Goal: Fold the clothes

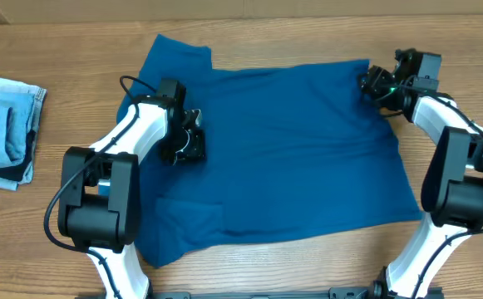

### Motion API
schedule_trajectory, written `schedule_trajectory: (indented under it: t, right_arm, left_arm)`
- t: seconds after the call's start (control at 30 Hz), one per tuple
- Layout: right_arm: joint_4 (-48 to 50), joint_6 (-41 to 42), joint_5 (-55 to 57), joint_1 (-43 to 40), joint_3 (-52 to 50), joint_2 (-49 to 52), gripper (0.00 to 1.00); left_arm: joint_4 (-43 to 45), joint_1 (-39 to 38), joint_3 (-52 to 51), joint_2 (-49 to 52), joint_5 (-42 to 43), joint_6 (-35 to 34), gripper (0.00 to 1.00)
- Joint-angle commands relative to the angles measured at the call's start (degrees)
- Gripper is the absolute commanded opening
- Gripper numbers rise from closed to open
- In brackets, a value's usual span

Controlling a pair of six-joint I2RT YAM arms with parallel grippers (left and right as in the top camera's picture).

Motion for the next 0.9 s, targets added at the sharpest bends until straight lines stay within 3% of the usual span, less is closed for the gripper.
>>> schedule_trajectory:
  t: [0.0,0.37,0.5,0.67,0.87]
  right_arm:
    - [-1.9,-0.6,2.2,-1.9,0.4,-0.2,0.64]
    - [-5.9,-1.7,3.8,-0.7,-0.4,0.3,0.59]
    - [-8.0,-1.7,5.0,-0.7,-0.4,1.2,0.47]
    - [-8.0,-1.7,4.3,-0.8,0.1,1.1,0.17]
    - [-9.5,-1.7,4.3,-0.9,0.2,-3.7,0.07]
  left_arm:
    - [0.9,-0.2,0.4,0.8,-1.2,0.7,0.38]
    - [1.9,-0.2,0.4,0.8,-1.2,0.7,0.39]
    - [1.8,-0.2,0.4,0.8,-1.2,0.7,0.39]
    - [1.8,-0.2,0.4,0.8,-1.2,0.7,0.39]
    - [1.9,-0.2,0.4,0.8,-1.3,0.7,0.41]
